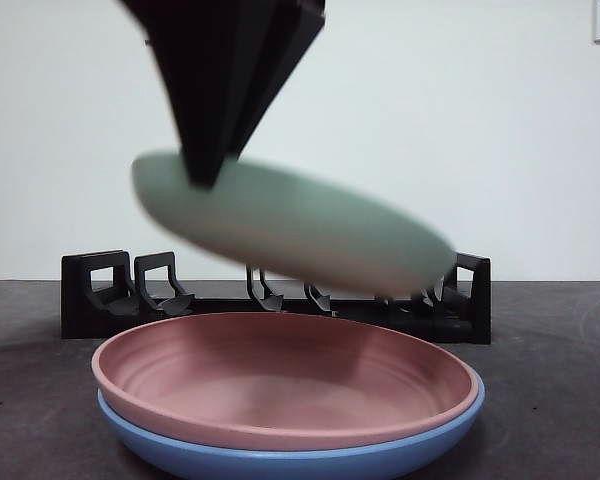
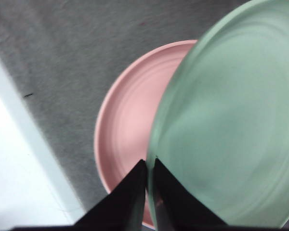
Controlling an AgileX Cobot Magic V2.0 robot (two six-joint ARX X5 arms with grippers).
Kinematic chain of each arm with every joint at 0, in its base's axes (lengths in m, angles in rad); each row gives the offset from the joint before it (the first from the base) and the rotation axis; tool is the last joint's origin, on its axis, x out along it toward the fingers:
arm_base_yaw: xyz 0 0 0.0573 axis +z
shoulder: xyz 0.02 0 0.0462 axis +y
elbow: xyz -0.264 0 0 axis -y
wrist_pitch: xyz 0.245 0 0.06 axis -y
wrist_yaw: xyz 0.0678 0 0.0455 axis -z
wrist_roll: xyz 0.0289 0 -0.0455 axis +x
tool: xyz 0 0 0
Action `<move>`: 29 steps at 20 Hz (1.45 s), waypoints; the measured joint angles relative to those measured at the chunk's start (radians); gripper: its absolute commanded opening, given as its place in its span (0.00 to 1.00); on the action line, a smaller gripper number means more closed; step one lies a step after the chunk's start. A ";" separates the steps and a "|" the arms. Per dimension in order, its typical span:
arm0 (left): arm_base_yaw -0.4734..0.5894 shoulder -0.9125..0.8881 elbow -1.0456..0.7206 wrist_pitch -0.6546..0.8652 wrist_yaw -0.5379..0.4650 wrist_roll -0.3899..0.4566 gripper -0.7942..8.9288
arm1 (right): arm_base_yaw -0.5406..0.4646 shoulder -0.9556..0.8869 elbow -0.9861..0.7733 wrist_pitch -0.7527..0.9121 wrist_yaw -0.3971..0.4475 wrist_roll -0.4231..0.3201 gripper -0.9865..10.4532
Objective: Place the plate
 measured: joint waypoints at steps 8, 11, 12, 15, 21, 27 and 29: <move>0.000 0.000 0.000 0.000 0.000 0.000 0.47 | 0.029 0.000 -0.180 0.164 0.037 0.028 0.10; 0.000 0.000 0.000 -0.001 0.000 0.000 0.47 | 0.028 0.000 -0.219 0.195 -0.002 0.041 0.10; 0.000 0.000 0.000 -0.001 0.000 0.000 0.47 | 0.029 0.000 -0.224 0.211 -0.019 0.044 0.10; 0.000 0.000 0.000 -0.001 0.000 0.000 0.47 | 0.046 0.000 -0.227 0.252 -0.058 0.064 0.10; 0.000 0.000 0.000 -0.004 0.000 0.000 0.47 | 0.061 0.000 -0.229 0.266 -0.146 0.082 0.26; 0.000 0.000 0.000 -0.008 0.000 0.000 0.47 | 0.061 -0.066 -0.229 0.267 -0.244 0.085 0.32; 0.000 0.000 0.000 -0.008 0.000 0.000 0.47 | 0.054 -0.172 -0.229 0.264 -0.201 0.082 0.32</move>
